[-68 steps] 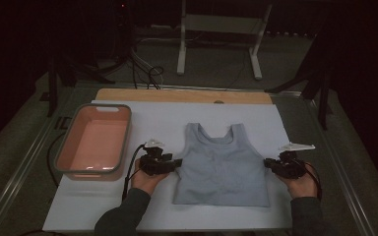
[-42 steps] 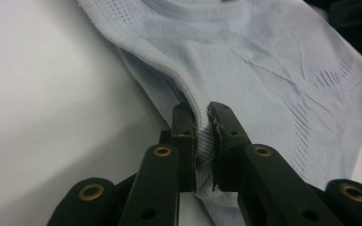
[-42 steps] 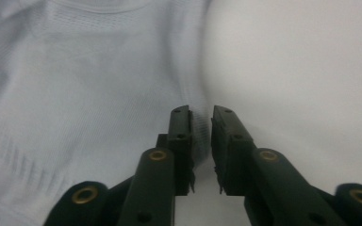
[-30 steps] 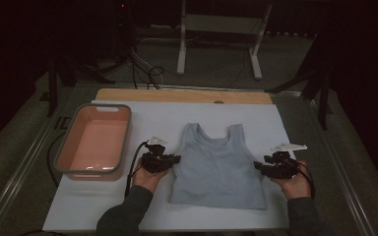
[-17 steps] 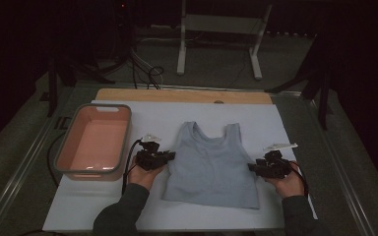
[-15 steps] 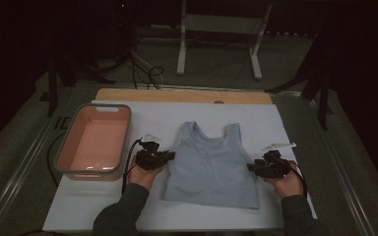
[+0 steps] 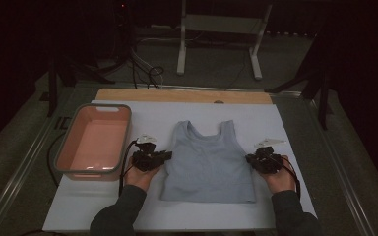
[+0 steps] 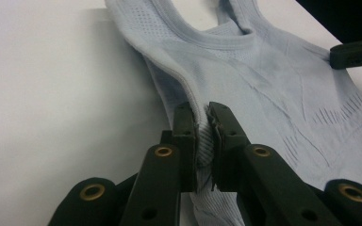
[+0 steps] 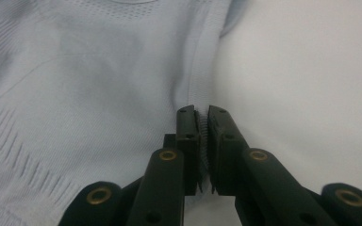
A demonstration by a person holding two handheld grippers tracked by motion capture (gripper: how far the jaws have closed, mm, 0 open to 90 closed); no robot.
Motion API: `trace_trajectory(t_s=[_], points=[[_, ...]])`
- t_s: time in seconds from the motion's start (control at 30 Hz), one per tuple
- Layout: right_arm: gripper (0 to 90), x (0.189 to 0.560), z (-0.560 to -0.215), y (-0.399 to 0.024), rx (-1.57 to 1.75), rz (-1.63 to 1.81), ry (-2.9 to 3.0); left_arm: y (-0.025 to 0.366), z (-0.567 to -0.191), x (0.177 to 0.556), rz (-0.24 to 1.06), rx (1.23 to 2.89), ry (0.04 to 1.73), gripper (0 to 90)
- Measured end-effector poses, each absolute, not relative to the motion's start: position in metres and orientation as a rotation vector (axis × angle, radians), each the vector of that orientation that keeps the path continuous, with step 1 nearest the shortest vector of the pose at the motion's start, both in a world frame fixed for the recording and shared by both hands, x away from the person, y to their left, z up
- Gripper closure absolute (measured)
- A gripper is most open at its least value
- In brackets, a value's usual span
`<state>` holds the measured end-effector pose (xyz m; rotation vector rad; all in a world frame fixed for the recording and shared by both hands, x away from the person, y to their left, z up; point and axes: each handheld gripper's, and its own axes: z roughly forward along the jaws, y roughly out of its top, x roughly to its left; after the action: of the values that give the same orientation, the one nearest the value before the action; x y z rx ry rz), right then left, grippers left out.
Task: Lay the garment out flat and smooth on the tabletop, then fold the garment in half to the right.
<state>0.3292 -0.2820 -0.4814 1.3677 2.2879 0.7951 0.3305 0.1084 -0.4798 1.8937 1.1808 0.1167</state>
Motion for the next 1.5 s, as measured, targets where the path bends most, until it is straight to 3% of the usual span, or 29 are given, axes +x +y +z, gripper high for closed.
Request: trace_trajectory(t_s=[0.53, 0.6, 0.63, 0.67, 0.7, 0.73, 0.77, 0.83, 0.87, 0.9, 0.93, 1.03, 1.3, 1.5], points=[[82.7, 0.327, -0.477, -0.286, 1.387, 0.894, 2.208, 0.110, -0.481, 0.337, 0.147, 1.871, 1.212, 81.7], [74.6, 0.326, -0.476, -0.286, 1.386, 0.907, 2.214, 0.109, -0.480, 0.335, 0.140, 1.842, 1.199, 68.5], [74.6, 0.326, -0.476, -0.286, 1.386, 0.907, 2.214, 0.109, -0.480, 0.335, 0.140, 1.842, 1.199, 60.3], [74.6, 0.325, -0.475, -0.288, 1.391, 0.923, 2.206, 0.109, -0.480, 0.335, 0.140, 1.842, 1.199, 60.3], [66.3, 0.325, -0.475, -0.288, 1.391, 0.923, 2.206, 0.109, -0.477, 0.334, 0.147, 1.827, 1.181, 60.3], [49.3, 0.324, -0.472, -0.292, 1.429, 0.987, 2.185, 0.108, -0.476, 0.333, 0.153, 1.815, 1.176, 45.4], [49.3, 0.324, -0.472, -0.292, 1.429, 0.987, 2.185, 0.108, -0.476, 0.333, 0.153, 1.815, 1.176, 41.2], [48.6, 0.323, -0.471, -0.294, 1.439, 1.010, 2.179, 0.108, -0.471, 0.330, 0.193, 1.811, 1.153, 41.2], [48.6, 0.323, -0.471, -0.294, 1.439, 1.010, 2.179, 0.108, -0.471, 0.330, 0.193, 1.811, 1.153, 31.2], [37.4, 0.320, -0.468, -0.298, 1.454, 1.085, 2.164, 0.108, -0.467, 0.329, 0.206, 1.793, 1.152, 31.2], [28.4, 0.318, -0.467, -0.298, 1.465, 1.120, 2.155, 0.107, -0.466, 0.328, 0.213, 1.786, 1.152, 25.3], [17.5, 0.315, -0.464, -0.298, 1.470, 1.199, 2.147, 0.106, -0.461, 0.326, 0.235, 1.775, 1.151, 16.6], [11.8, 0.308, -0.460, -0.298, 1.430, 1.283, 2.131, 0.105, -0.459, 0.321, 0.190, 1.757, 1.123, 4.5], [11.2, 0.305, -0.459, -0.298, 1.422, 1.284, 2.116, 0.103, -0.464, 0.316, 0.152, 1.745, 1.130, 1.4]])
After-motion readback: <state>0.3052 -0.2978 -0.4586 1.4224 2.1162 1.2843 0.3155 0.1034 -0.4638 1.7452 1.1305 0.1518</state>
